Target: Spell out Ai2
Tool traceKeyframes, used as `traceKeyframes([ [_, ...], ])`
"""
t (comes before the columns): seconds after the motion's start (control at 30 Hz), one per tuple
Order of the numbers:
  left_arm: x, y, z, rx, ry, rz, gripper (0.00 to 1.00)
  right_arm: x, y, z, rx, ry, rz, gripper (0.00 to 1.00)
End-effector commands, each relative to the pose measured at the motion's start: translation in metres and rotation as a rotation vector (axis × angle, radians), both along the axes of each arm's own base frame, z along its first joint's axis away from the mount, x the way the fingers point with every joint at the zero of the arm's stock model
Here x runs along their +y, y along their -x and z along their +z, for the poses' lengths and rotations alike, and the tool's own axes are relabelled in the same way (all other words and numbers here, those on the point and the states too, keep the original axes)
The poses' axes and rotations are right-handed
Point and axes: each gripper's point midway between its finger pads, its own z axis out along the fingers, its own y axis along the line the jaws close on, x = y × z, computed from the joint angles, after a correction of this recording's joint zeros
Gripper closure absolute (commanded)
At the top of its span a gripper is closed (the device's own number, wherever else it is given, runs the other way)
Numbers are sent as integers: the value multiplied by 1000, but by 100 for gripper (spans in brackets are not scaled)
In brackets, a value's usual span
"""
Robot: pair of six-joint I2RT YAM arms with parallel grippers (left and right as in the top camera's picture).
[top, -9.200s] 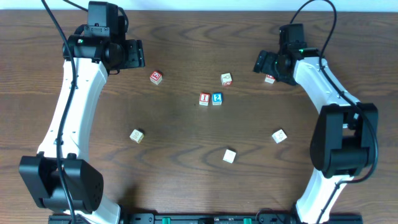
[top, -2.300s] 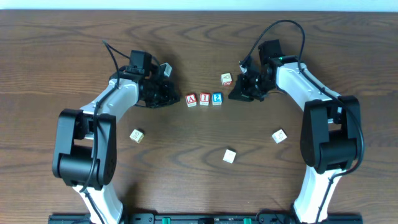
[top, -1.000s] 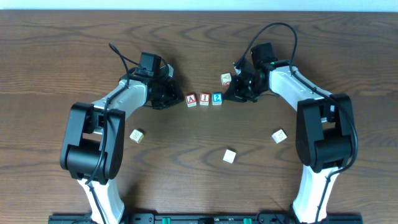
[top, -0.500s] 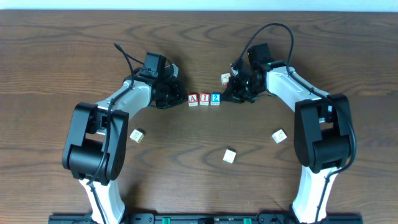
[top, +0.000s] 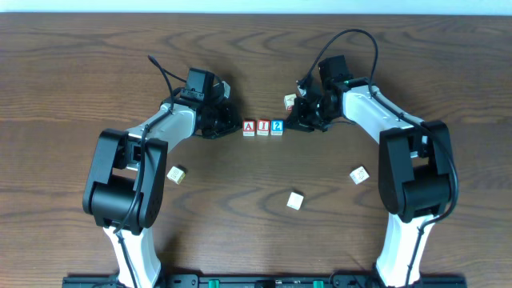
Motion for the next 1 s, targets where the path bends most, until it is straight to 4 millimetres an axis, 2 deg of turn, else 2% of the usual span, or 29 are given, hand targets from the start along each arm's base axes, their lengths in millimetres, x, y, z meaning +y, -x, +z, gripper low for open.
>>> traceKeyframes([
  [0.0, -1, 3, -7, 22, 6, 5, 94, 5, 5, -7, 25, -5, 4, 99],
  [0.3, -7, 6, -6, 26, 9, 0, 94, 15, 10, -6, 24, -12, 29, 99],
  [0.57, -8, 6, -7, 33, 11, 5, 94, 14, 9, -7, 22, -3, 27, 99],
  [0.7, 2, 2, -10, 16, -29, 15, 95, 3, 4, -8, 18, 13, 2, 99],
  [0.83, 16, -5, -9, -9, -38, 21, 94, -19, -4, -10, 21, 40, -48, 99],
  [0.97, 26, -18, 6, -64, -35, 19, 95, -35, -10, 3, -5, 46, -61, 99],
])
